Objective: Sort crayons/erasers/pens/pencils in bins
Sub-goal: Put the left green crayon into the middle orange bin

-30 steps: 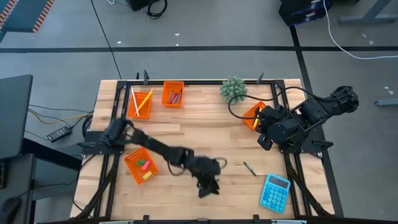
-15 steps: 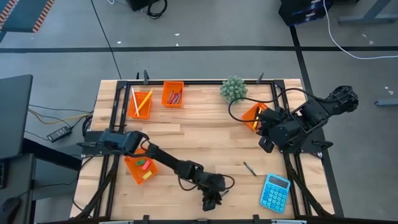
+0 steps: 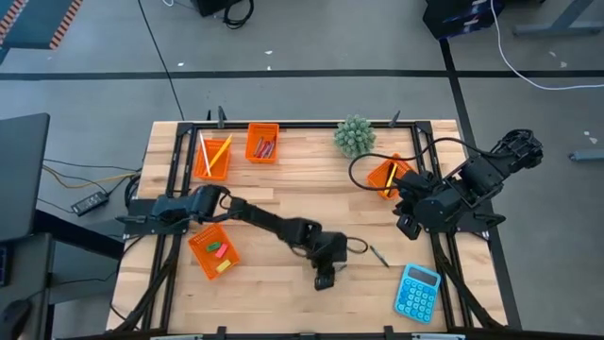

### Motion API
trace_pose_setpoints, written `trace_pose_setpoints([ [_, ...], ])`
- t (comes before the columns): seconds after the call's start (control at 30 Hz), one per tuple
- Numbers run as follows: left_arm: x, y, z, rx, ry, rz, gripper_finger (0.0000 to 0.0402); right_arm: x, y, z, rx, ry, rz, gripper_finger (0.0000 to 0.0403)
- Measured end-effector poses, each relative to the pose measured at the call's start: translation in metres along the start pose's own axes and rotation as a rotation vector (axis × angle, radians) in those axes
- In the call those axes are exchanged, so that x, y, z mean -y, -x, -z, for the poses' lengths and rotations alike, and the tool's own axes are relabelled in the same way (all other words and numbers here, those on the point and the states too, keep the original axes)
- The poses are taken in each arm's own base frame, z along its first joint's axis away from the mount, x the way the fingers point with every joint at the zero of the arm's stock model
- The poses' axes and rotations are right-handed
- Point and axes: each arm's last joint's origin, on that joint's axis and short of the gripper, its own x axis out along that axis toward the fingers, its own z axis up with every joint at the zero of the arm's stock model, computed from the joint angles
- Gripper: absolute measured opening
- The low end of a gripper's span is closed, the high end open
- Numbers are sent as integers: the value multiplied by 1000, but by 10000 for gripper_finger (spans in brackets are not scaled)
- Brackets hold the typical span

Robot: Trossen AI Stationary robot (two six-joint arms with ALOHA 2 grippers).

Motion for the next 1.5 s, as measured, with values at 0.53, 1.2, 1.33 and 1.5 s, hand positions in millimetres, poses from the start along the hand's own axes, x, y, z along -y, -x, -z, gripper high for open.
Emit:
trace_pose_setpoints([
  [0.53, -38, 64, -56, -54, -96, -25, 11, -3, 10, 16, -99, -39, -87, 93],
  [1.2, -101, 97, -76, -150, -508, -350, 173, 18, 34, 23, -7, -171, -161, 93],
  [1.33, -116, 83, -70, -186, -484, -347, 196, 18, 34, 23, -4, -174, -161, 93],
  [1.5, -122, 73, -67, -193, -455, -343, 199, 18, 34, 23, -6, -206, -161, 93],
])
